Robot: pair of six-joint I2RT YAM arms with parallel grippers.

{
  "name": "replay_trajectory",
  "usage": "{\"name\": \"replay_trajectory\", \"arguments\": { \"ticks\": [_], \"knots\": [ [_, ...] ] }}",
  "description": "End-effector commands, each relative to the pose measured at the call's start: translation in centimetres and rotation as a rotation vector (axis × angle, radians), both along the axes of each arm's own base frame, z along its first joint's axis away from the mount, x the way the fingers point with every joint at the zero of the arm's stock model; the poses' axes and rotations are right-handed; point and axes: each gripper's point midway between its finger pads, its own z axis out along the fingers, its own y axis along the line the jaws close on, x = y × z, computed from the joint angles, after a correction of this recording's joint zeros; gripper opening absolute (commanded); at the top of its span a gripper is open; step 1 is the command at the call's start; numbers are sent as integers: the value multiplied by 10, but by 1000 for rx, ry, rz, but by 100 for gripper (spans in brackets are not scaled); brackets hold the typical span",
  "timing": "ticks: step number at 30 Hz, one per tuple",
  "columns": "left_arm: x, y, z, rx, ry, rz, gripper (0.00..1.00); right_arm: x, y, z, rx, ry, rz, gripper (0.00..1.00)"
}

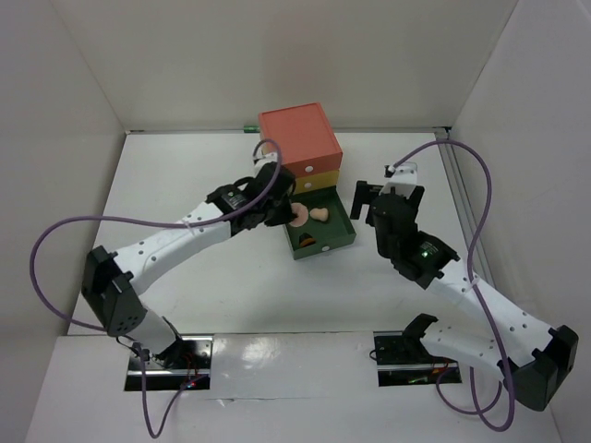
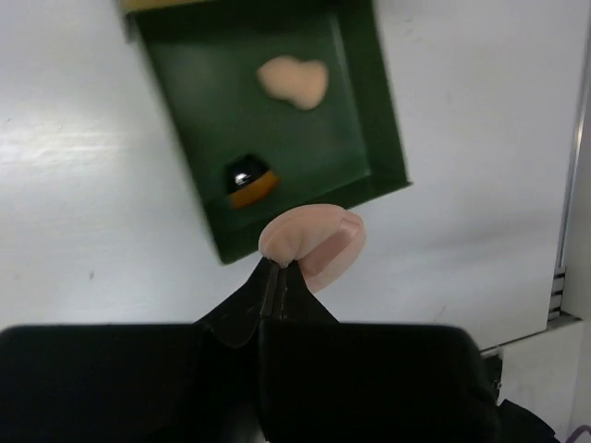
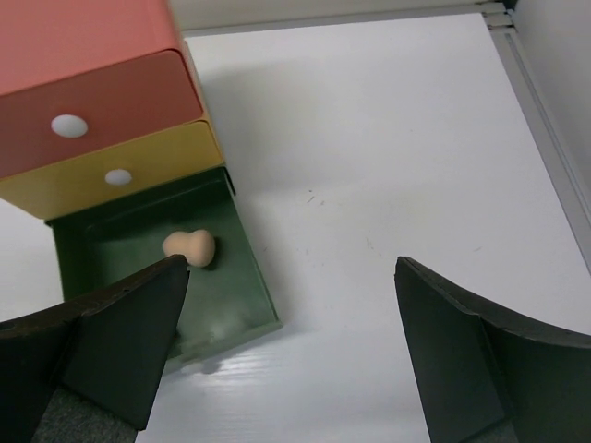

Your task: Organize the makeup

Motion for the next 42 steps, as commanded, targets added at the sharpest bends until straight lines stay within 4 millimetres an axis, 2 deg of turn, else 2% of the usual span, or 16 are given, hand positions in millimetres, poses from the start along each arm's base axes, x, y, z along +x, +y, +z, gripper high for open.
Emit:
{"name": "replay_trajectory", "arguments": {
  "ticks": [1,3,4,8,10,12,17,24,26,30,32,33,36,37,38,42],
  "knots": [
    [15,-32,8,59,-52,-111,0,-8,-21,-6,13,6,-92,100],
    [21,-50,-9,84,-22,-157,0,-10,-24,-5,18,4,-102,100],
    [24,-60,-4,73,-33,-167,0,-10,-24,-5,18,4,-103,100],
    [32,-79,-21,75,9,-193,0,-13,-28,-11,1,26,-114,100],
    [34,-86,-22,76,8,-229,16,-13,-28,-11,0,26,-114,100],
    [34,-93,-17,71,-6,-246,43,-15,-27,-16,-3,47,-104,100],
    [36,-93,16,60,-87,-261,75,-19,-25,-23,1,78,-92,100],
    [30,-69,84,29,-225,-236,100,-32,-16,-50,32,166,-24,100],
    [27,-54,112,28,-294,-214,100,-35,-9,-61,47,205,4,100],
    [38,-19,138,56,-350,-103,100,-40,3,-96,41,295,63,97],
    [49,-6,138,41,-337,-71,100,-41,21,-109,64,328,147,93],
    [66,8,134,41,-322,-33,100,-37,29,-113,81,327,169,88],
    [93,19,132,25,-310,-9,100,-39,44,-135,102,369,232,67],
    [106,27,138,22,-322,8,100,-33,52,-139,112,357,255,54],
    [119,22,122,33,-290,-7,100,-35,54,-150,103,370,277,50],
    [158,23,98,28,-242,-3,100,-27,73,-171,100,360,354,38]
  ]
}}
